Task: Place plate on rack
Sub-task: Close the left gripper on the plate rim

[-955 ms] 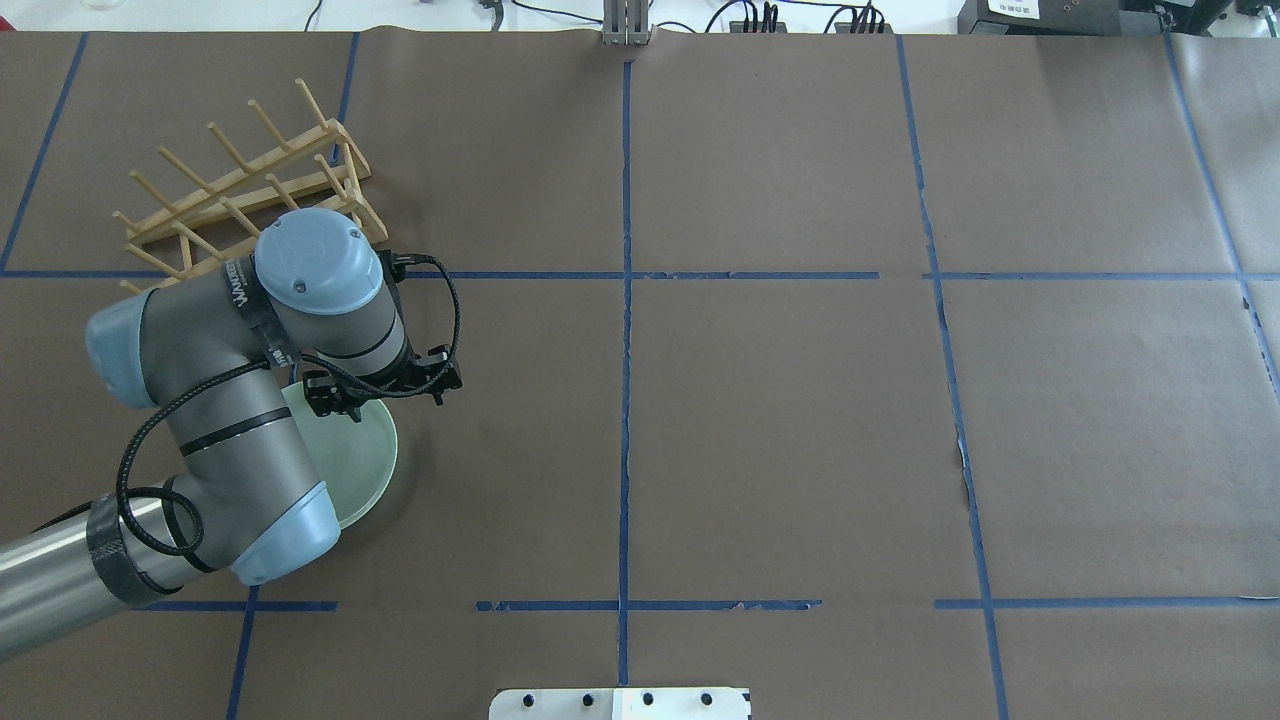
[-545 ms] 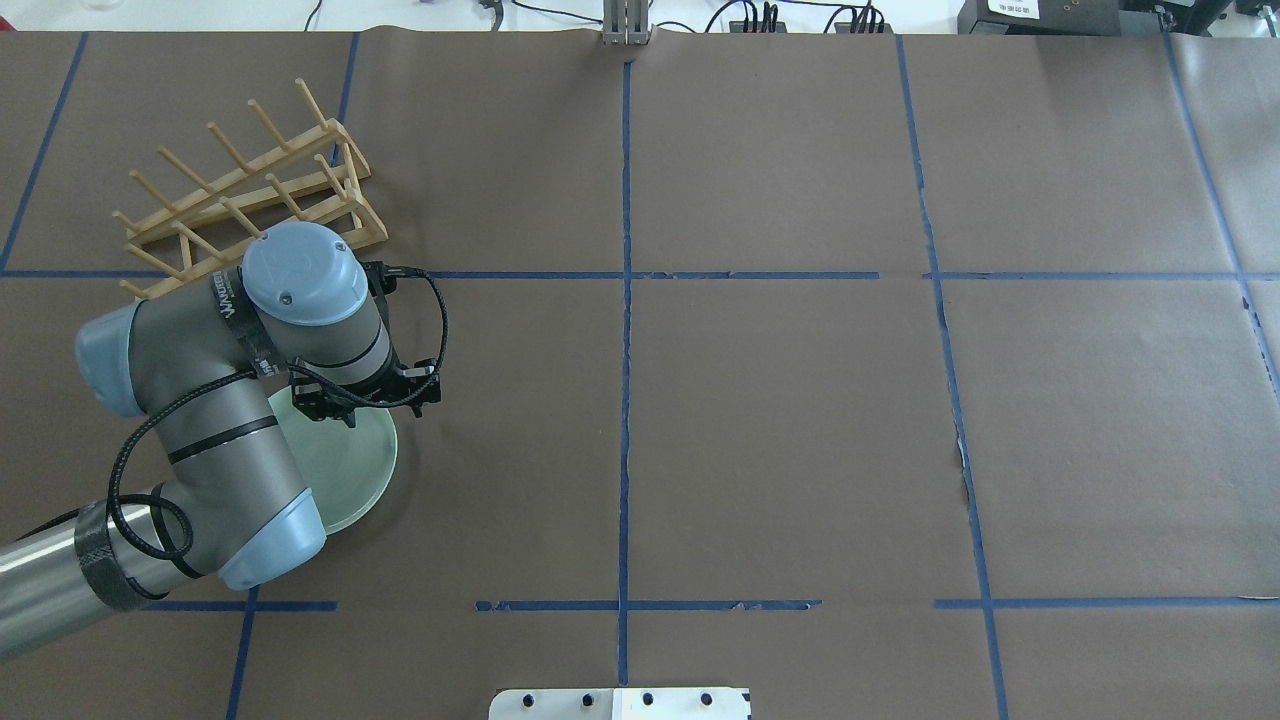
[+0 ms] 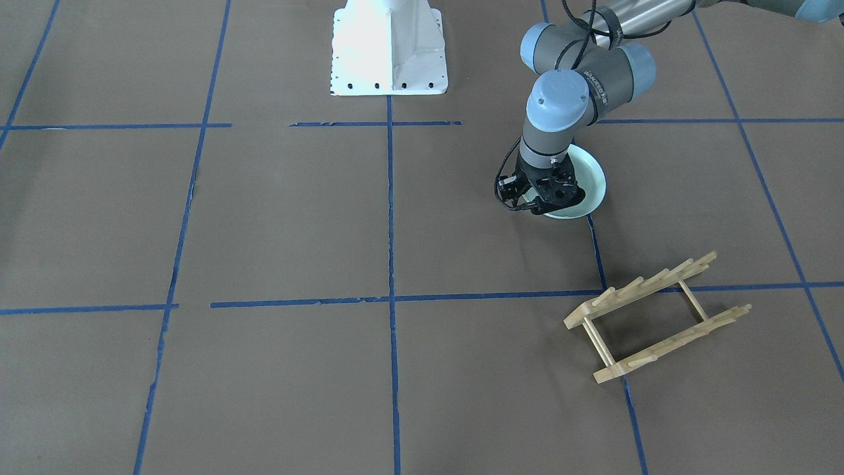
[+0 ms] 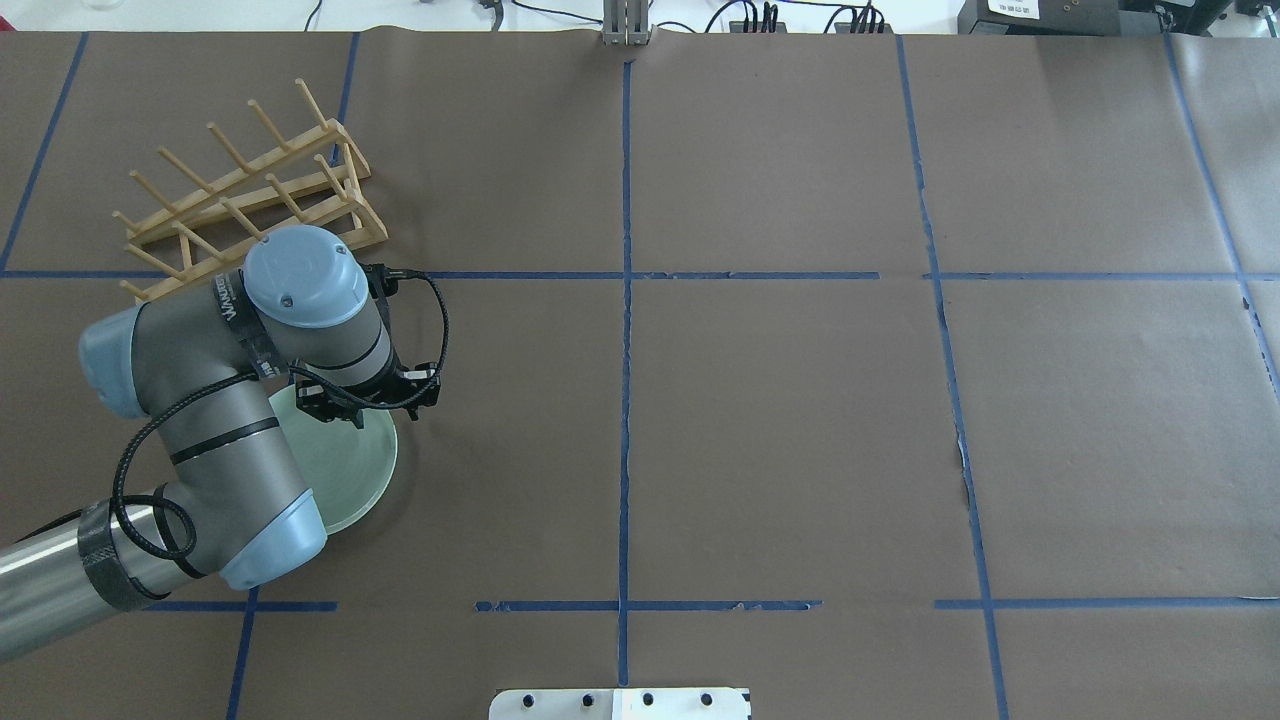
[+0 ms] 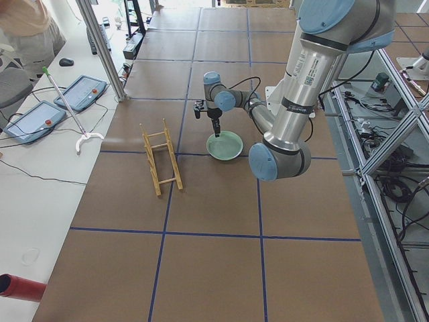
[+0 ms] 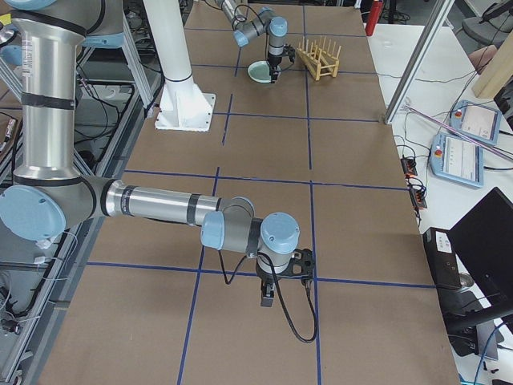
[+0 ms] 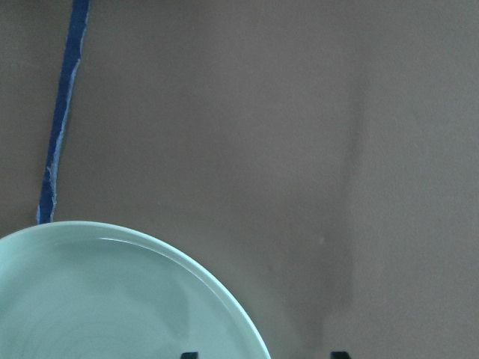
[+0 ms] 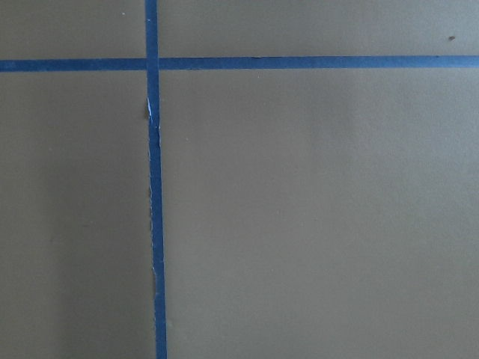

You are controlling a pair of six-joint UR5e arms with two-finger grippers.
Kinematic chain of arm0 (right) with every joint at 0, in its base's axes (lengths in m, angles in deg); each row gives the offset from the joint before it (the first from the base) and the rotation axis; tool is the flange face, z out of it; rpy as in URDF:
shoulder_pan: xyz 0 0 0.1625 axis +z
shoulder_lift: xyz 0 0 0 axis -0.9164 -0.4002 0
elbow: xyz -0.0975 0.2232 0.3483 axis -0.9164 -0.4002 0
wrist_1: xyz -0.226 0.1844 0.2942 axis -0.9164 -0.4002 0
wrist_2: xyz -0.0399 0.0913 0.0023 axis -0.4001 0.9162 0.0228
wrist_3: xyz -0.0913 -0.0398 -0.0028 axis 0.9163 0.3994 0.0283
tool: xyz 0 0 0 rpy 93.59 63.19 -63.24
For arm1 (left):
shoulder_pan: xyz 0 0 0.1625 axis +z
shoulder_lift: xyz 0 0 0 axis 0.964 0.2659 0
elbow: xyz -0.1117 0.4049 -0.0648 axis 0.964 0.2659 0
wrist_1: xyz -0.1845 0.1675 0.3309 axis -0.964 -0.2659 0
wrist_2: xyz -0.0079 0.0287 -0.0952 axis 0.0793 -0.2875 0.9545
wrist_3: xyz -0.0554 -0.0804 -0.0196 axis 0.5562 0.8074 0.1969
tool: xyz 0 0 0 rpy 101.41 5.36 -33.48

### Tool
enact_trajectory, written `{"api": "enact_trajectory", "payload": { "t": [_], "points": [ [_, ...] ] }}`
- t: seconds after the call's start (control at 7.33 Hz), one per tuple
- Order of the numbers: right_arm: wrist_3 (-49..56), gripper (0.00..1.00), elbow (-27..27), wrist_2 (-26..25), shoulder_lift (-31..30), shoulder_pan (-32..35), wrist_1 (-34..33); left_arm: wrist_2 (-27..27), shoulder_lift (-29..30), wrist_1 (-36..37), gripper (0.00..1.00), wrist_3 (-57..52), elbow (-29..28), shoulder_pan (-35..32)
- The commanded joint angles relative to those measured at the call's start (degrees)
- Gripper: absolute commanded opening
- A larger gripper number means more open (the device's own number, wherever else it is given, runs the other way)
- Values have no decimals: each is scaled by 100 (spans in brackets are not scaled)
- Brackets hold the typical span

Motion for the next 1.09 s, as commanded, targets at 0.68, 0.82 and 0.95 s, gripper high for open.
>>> {"api": "enact_trajectory", "payload": {
  "t": [0.68, 0.82, 0.95],
  "points": [
    [0, 100, 0, 0, 0, 0, 8, 230, -3, -180, 0, 9, -21, 9],
    [0, 100, 0, 0, 0, 0, 0, 360, 14, -162, 0, 43, 293, -87],
    [0, 100, 0, 0, 0, 0, 8, 562, 40, -119, 0, 61, 696, -505]
  ]
}}
